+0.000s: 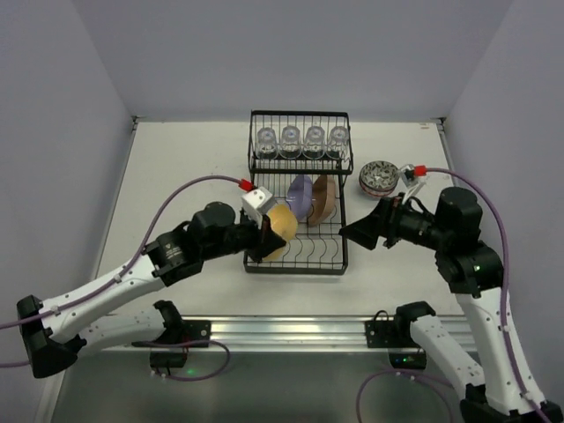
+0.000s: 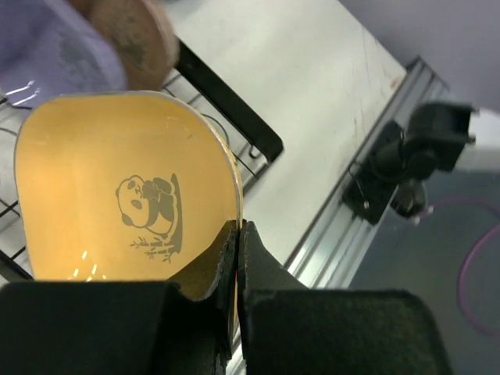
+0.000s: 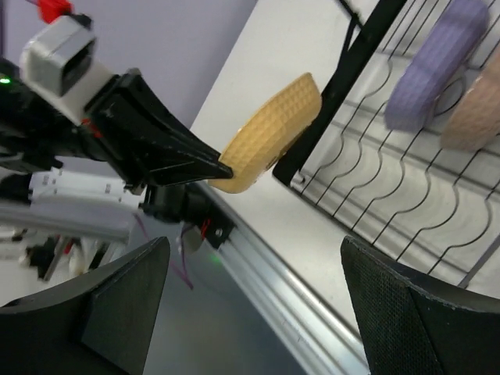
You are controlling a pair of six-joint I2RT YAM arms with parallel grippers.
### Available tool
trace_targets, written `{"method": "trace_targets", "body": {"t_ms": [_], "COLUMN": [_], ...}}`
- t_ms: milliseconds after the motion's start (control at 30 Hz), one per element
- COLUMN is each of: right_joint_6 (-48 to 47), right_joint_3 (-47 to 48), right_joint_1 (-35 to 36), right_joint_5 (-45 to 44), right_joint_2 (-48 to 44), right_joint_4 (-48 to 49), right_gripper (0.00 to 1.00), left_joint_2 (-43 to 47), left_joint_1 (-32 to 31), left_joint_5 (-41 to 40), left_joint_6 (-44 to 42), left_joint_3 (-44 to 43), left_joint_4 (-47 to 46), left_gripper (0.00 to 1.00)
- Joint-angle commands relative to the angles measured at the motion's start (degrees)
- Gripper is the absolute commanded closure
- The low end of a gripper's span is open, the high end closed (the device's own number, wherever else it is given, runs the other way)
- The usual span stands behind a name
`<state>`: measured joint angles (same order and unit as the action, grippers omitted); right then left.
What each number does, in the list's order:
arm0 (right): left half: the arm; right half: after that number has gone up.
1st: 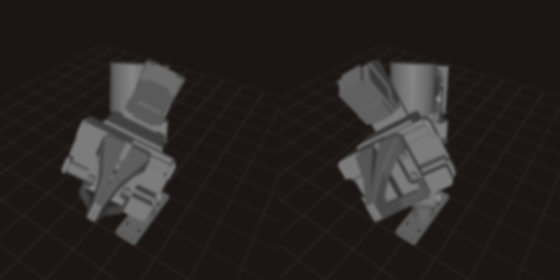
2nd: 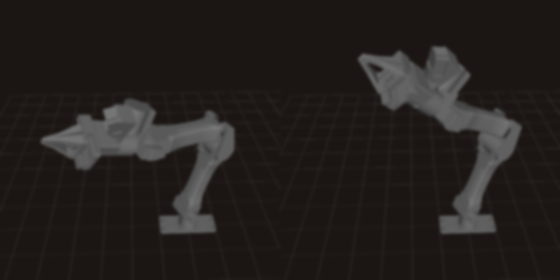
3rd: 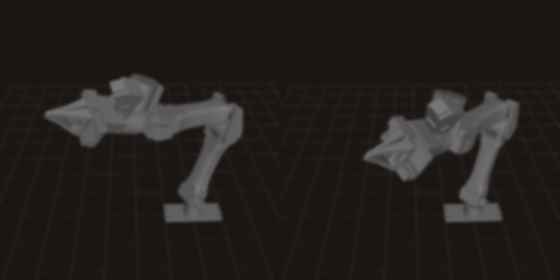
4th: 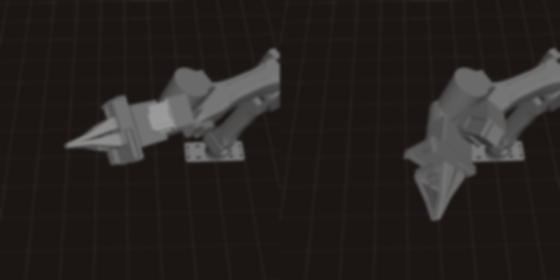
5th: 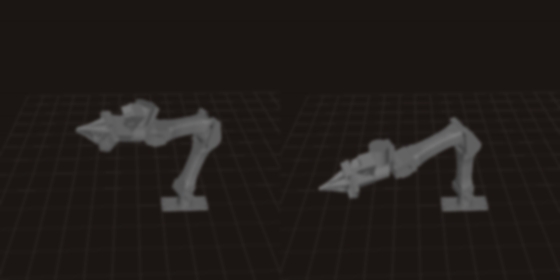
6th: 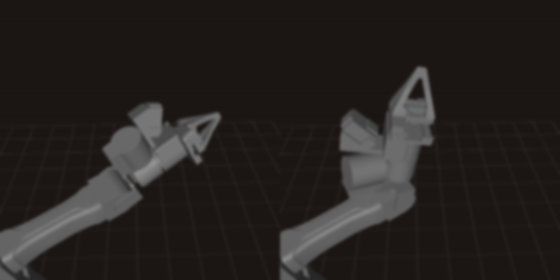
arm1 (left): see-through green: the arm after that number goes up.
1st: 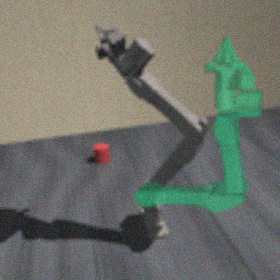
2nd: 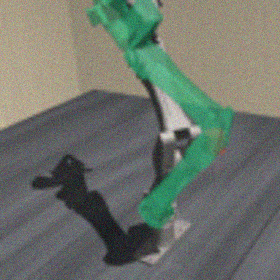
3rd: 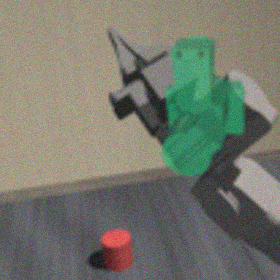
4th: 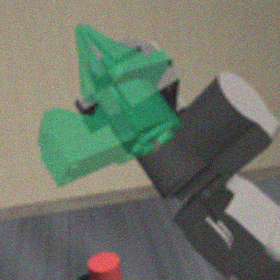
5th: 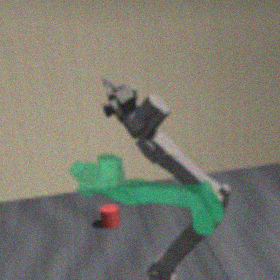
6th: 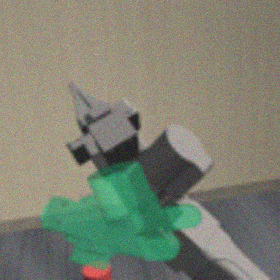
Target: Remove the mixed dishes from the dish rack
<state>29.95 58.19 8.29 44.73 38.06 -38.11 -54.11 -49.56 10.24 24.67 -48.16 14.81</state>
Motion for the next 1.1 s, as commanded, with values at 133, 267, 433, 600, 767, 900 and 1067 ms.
{"method": "trace_targets", "body": {"t_ms": [133, 267, 433, 600, 767, 900, 1067], "right_joint_6": [-0.9, -1.6, -0.3, 0.5, 0.5, 1.0, 1.5], "right_joint_3": [4.9, 3.9, 0.1, -1.1, -2.3, -2.4, -2.6], "right_joint_1": [16.8, 25.7, 32.8, 40.0, 41.5, 41.6, 41.5], "right_joint_5": [-16.9, -23.5, -29.0, -34.7, -36.3, -36.3, -37.3], "right_joint_2": [7.0, 11.1, 14.8, 19.8, 22.6, 22.1, 22.0], "right_joint_4": [-6.7, -10.6, -10.1, -9.4, -8.0, -7.0, -6.6], "right_gripper": [0.11, 0.14, 0.19, 0.32, 0.56, 0.77, 1.0], "left_joint_2": [-4.2, -10.1, -13.5, -17.5, -19.7, -19.2, -18.1], "left_joint_1": [-21.5, -32.9, -47.0, -48.3, -48.5, -48.4, -48.4], "left_joint_5": [-25.6, -34.0, -42.1, -40.0, -39.6, -40.2, -42.0], "left_joint_6": [-13.7, -17.5, -24.2, -28.2, -29.1, -29.1, -29.2], "left_joint_3": [-10.6, -12.7, -13.4, -15.3, -15.9, -14.9, -12.8], "left_joint_4": [21.4, 24.0, 21.1, 18.9, 18.4, 17.1, 15.5], "left_gripper": [1.0, 1.0, 1.0, 1.0, 1.0, 1.0, 1.0]}}
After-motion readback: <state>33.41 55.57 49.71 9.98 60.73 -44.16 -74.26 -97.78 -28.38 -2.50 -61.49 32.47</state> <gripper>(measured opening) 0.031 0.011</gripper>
